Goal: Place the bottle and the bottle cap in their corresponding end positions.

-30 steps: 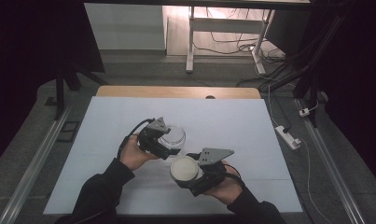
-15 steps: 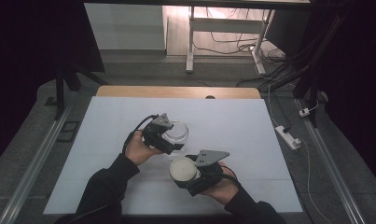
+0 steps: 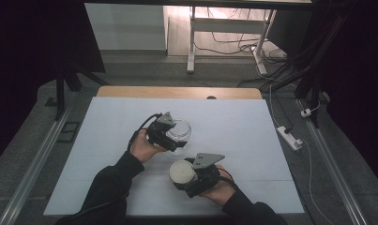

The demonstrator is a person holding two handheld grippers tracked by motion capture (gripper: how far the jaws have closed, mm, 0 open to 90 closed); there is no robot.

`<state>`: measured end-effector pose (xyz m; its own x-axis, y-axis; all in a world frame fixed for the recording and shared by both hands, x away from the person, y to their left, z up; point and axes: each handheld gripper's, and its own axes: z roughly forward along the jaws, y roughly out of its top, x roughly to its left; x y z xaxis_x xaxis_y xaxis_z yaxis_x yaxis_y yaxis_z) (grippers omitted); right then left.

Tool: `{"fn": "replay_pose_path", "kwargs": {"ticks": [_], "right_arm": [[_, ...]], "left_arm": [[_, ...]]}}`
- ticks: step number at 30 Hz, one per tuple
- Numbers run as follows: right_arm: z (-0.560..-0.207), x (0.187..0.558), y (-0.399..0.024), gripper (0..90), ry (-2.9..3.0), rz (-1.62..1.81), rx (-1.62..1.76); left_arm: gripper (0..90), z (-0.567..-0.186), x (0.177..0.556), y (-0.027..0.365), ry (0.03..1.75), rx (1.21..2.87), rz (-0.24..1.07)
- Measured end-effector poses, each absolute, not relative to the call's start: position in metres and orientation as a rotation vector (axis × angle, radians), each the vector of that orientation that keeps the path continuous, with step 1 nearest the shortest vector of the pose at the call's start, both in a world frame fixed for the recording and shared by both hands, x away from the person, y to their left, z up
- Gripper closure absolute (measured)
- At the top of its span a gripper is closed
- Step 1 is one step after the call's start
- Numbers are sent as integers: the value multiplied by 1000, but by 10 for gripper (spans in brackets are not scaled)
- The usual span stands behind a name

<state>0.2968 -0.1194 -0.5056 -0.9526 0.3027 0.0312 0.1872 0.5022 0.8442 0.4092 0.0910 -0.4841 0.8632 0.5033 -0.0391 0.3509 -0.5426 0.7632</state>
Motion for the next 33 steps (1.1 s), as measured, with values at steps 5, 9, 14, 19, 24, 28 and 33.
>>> {"fn": "replay_pose_path", "kwargs": {"ticks": [5,9,14,19,24,28,33], "right_arm": [[-515,298,-116,71,2631,1397,423],[-519,300,-115,71,2640,1381,435],[-527,303,-113,71,2658,1341,444],[-532,305,-110,71,2674,1297,445],[-536,307,-108,70,2692,1248,449],[-538,308,-107,70,2699,1216,460],[-539,310,-105,69,2717,1184,480]], "left_arm": [[75,-487,413,91,625,2189,248],[75,-490,416,90,630,2183,254],[75,-494,419,87,635,2188,263],[75,-498,422,84,633,2191,270],[75,-500,424,82,639,2192,274],[75,-503,425,83,642,2195,276],[74,-506,426,82,640,2192,272]]}}
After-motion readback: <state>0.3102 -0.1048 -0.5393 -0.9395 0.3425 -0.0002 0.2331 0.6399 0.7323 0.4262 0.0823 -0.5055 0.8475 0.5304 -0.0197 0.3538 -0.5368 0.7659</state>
